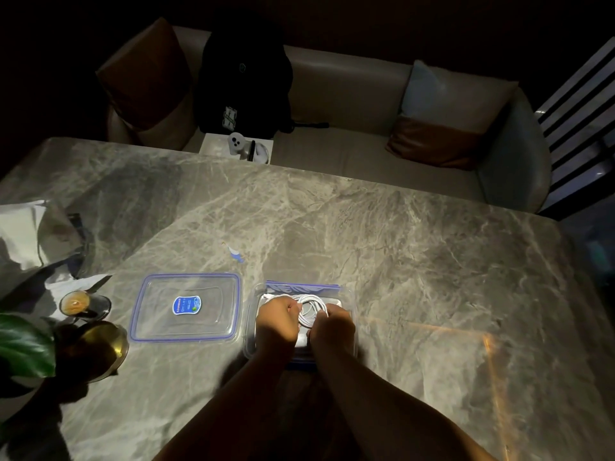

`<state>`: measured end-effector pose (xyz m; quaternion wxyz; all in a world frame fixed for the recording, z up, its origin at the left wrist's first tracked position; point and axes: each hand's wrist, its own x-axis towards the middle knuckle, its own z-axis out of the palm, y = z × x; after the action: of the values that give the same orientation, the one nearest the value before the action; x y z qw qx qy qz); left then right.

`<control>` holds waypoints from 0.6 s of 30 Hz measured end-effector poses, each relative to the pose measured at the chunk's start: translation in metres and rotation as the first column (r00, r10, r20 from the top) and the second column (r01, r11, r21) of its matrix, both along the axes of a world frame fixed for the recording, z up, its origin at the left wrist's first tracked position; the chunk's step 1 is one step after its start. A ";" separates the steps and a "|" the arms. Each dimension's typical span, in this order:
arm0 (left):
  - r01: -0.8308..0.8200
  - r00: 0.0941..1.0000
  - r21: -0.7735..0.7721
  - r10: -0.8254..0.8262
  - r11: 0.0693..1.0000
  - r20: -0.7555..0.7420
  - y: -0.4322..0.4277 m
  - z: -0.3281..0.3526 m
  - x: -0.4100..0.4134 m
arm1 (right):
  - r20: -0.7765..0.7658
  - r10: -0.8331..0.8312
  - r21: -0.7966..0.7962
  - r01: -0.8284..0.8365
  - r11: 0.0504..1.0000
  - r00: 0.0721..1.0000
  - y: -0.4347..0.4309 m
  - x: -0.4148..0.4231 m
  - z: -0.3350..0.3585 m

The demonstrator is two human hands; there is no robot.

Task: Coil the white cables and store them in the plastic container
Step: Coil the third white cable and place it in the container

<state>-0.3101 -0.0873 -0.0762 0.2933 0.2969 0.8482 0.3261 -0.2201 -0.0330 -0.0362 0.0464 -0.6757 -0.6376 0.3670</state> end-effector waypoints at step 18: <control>-0.058 0.998 0.035 0.057 0.998 0.023 0.002 -0.011 0.005 | -0.043 -0.150 0.004 0.150 0.989 0.988 -0.001 -0.001 -0.019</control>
<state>-0.3052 -0.0851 -0.0871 0.2878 0.2738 0.8471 0.3529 -0.2215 -0.0340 -0.0553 0.0899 -0.7136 -0.5853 0.3743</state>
